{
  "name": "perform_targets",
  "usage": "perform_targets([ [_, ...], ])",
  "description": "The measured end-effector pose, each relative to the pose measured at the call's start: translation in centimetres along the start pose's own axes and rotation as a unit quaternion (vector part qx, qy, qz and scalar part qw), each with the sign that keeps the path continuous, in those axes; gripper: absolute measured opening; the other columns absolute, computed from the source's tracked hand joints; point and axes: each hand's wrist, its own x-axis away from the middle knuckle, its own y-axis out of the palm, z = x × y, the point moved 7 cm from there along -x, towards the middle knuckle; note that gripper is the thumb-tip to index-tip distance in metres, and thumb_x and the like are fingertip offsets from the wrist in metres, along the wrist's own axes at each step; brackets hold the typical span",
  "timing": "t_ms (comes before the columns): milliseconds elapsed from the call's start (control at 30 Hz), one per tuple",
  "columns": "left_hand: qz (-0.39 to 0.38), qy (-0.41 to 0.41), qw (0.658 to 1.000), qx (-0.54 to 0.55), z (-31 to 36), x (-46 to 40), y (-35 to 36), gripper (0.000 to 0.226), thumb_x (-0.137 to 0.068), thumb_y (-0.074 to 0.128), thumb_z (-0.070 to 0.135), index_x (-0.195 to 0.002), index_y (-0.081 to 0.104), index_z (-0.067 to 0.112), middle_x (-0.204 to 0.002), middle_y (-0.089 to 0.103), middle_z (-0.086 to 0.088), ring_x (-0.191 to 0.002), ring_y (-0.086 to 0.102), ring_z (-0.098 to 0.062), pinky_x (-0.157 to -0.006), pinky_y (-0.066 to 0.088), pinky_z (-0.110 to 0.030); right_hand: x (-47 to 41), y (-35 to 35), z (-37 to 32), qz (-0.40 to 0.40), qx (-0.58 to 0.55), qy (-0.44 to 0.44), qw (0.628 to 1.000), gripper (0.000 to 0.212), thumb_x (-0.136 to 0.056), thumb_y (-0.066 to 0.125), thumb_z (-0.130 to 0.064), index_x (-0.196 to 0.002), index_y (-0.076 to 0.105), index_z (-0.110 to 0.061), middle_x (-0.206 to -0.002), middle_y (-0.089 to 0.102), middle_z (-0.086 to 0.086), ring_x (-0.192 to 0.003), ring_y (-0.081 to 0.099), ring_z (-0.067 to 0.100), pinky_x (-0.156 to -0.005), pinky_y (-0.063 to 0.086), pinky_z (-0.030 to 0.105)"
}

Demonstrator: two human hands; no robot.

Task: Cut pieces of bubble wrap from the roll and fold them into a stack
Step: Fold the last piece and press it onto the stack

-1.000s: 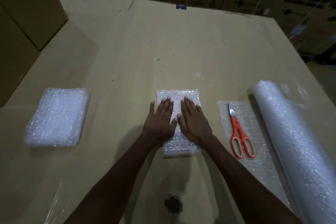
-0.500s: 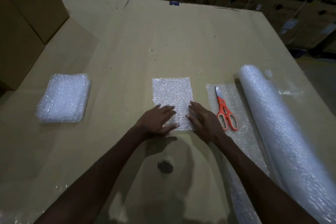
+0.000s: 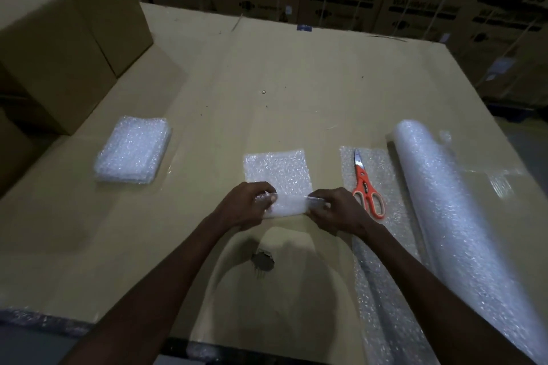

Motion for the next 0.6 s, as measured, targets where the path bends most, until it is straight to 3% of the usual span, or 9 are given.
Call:
perform_targets([
  [100, -0.008, -0.039, 0.993, 0.111, -0.7, -0.6, -0.7, 0.020, -0.078, 0.081, 0.040, -0.088, 0.071, 0.027, -0.084, 0.074, 0.004, -0.078, 0.069, -0.017, -0.076, 0.051, -0.029, -0.7, -0.8, 0.6, -0.018, -0.155, 0.064, 0.986, 0.006, -0.084, 0.082, -0.010, -0.082, 0.076, -0.008, -0.066, 0.068, -0.011, -0.060, 0.059, -0.003, -0.062, 0.047, 0.020],
  [200, 0.010, -0.050, 0.990, 0.128, -1.1, -1.5, -1.9, 0.030, -0.074, 0.089, 0.024, -0.098, 0.073, 0.016, -0.099, 0.073, 0.003, -0.085, 0.065, -0.003, -0.082, 0.048, -0.022, -1.9, -1.2, 1.0, -0.014, -0.269, 0.108, 0.957, 0.026, -0.083, 0.082, -0.003, -0.069, 0.063, -0.015, -0.056, 0.052, -0.010, -0.058, 0.051, 0.010, -0.061, 0.044, 0.021],
  [267, 0.045, -0.074, 0.985, 0.147, -2.1, -2.2, -2.7, 0.030, -0.075, 0.087, 0.020, -0.100, 0.074, 0.011, -0.096, 0.073, 0.001, -0.080, 0.064, -0.004, -0.079, 0.050, -0.023, -3.3, -1.4, 1.3, 0.018, -0.305, 0.124, 0.944, 0.026, -0.085, 0.079, -0.001, -0.071, 0.061, -0.012, -0.056, 0.054, -0.007, -0.058, 0.053, 0.011, -0.060, 0.048, 0.023],
  [333, 0.082, -0.093, 0.981, 0.148, -3.1, -3.0, -3.6, 0.027, -0.072, 0.083, 0.028, -0.094, 0.073, 0.016, -0.085, 0.072, 0.007, -0.072, 0.063, -0.004, -0.073, 0.050, -0.025, -5.1, -1.3, 1.7, 0.045, -0.335, 0.139, 0.931, 0.012, -0.085, 0.079, -0.001, -0.090, 0.069, -0.004, -0.067, 0.067, 0.008, -0.063, 0.063, 0.014, -0.062, 0.054, 0.025],
  [400, 0.106, -0.109, 0.984, 0.089, -4.0, -3.9, -4.5, 0.026, -0.071, 0.077, 0.031, -0.093, 0.073, 0.018, -0.083, 0.070, 0.008, -0.073, 0.063, -0.008, -0.073, 0.049, -0.028, -6.9, -0.9, 1.8, 0.049, -0.333, 0.148, 0.930, 0.017, -0.085, 0.080, -0.004, -0.099, 0.070, -0.003, -0.076, 0.068, 0.018, -0.068, 0.065, 0.018, -0.062, 0.054, 0.027],
  [467, 0.114, -0.125, 0.986, 0.005, -4.6, -4.7, -4.9, 0.029, -0.078, 0.077, 0.024, -0.105, 0.072, 0.015, -0.099, 0.072, 0.001, -0.090, 0.066, -0.017, -0.081, 0.048, -0.030, -8.7, -0.5, 1.9, 0.054, -0.302, 0.152, 0.940, 0.016, -0.086, 0.080, -0.004, -0.099, 0.071, -0.004, -0.076, 0.068, 0.020, -0.065, 0.063, 0.017, -0.059, 0.051, 0.027],
  [600, 0.098, -0.103, 0.981, -0.130, -4.5, -5.5, -4.1, 0.053, -0.089, 0.069, 0.027, -0.139, 0.053, 0.018, -0.139, 0.054, 0.000, -0.122, 0.054, -0.019, -0.096, 0.042, -0.030, -11.4, 0.2, 2.9, 0.064, -0.215, 0.164, 0.961, 0.014, -0.084, 0.082, -0.007, -0.093, 0.072, -0.010, -0.057, 0.064, -0.007, -0.050, 0.056, 0.001, -0.057, 0.045, 0.023],
])
